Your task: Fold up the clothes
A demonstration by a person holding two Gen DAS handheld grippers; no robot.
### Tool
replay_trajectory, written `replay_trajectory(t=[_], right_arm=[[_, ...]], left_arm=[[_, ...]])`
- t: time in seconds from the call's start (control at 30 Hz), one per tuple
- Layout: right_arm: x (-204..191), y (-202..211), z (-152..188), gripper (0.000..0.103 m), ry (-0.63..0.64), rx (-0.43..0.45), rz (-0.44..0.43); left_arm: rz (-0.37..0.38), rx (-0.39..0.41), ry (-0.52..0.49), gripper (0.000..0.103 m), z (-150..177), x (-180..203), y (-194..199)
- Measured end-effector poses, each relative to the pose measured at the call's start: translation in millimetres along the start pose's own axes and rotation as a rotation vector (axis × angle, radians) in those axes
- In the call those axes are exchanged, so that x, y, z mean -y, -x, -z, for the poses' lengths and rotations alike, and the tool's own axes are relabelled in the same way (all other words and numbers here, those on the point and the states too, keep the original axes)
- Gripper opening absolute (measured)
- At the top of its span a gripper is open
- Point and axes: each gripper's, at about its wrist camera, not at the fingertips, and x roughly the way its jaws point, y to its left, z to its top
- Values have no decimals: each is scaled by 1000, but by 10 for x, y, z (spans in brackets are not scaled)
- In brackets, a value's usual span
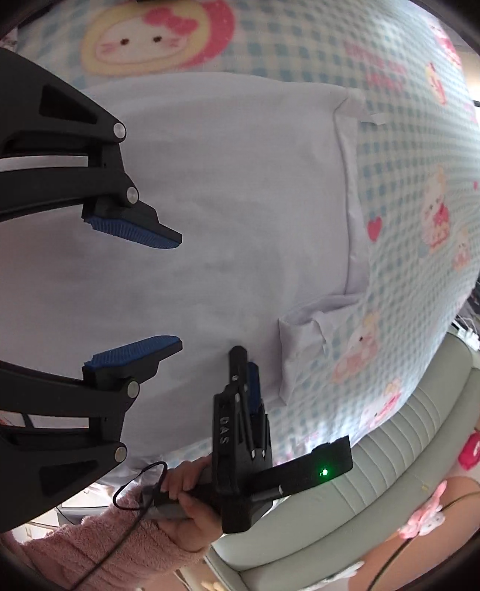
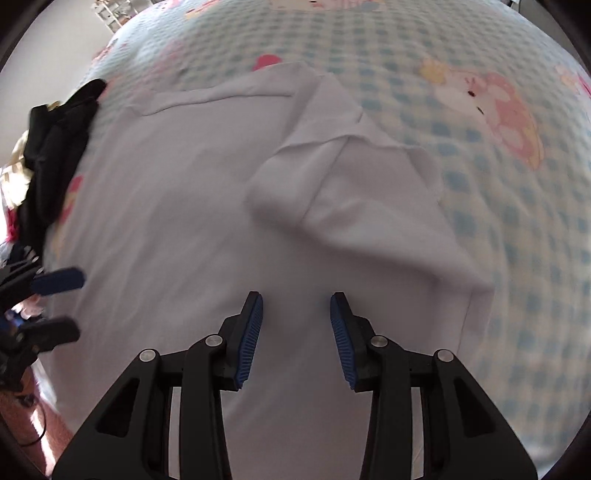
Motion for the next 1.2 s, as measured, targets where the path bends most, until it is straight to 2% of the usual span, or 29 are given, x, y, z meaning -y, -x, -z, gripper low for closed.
replay_trajectory(t=[0.03, 0.13, 0.17, 0.27, 0.33, 0.47, 0.5, 0.57, 0.63, 0.7, 0.73, 0.77, 0.9, 1.03, 1.17, 1.2], right_arm=[[75, -41, -63, 36, -16, 17, 19], [458, 167, -247, 35, -151, 159, 132], [539, 253, -248, 31, -194, 197, 125], [753, 504, -247, 32, -306, 307, 104], [623, 571, -219, 32, -241, 338, 96], [324, 377, -240, 34, -110, 253, 34], [352, 279, -245, 34, -120, 214, 65], [423, 100, -251, 34, -145, 142, 122], [556, 231, -149, 34, -200, 164, 93], [546, 516, 19, 34, -206, 222, 50], [485, 641, 102, 34, -195, 238, 37], [388, 781, 212, 34, -179, 253, 17], [-64, 1031, 760, 34, -125, 262, -35], [-520, 1218, 1346, 34, -78, 262, -72], [-736, 1039, 1916, 34, -109, 231, -29], [-783, 966, 2038, 34, -124, 218, -23]], left_arm=[[-15, -2, -7, 51, -6, -35, -18], [-52, -6, -20, 51, -40, -173, -47], [-66, 3, -15, 51, -72, -240, -37], [-88, 49, 8, 51, -215, -407, 5], [-81, 89, 16, 51, -328, -476, 24], [-119, 103, -33, 51, -568, -470, -150], [-173, 88, -43, 51, -615, -499, -220], [-331, 75, -51, 51, -687, -577, -291], [-410, 88, 17, 49, -689, -695, -140], [-272, 148, 55, 49, -567, -625, 166], [-216, 170, 23, 50, -472, -484, 294], [-196, 176, -24, 51, -367, -318, 368], [-158, 144, -170, 51, 109, 305, 441], [-133, 125, -140, 51, 553, 534, 366], [-111, 106, -110, 51, 993, 754, 296], [-127, 107, -103, 51, 1085, 763, 297]])
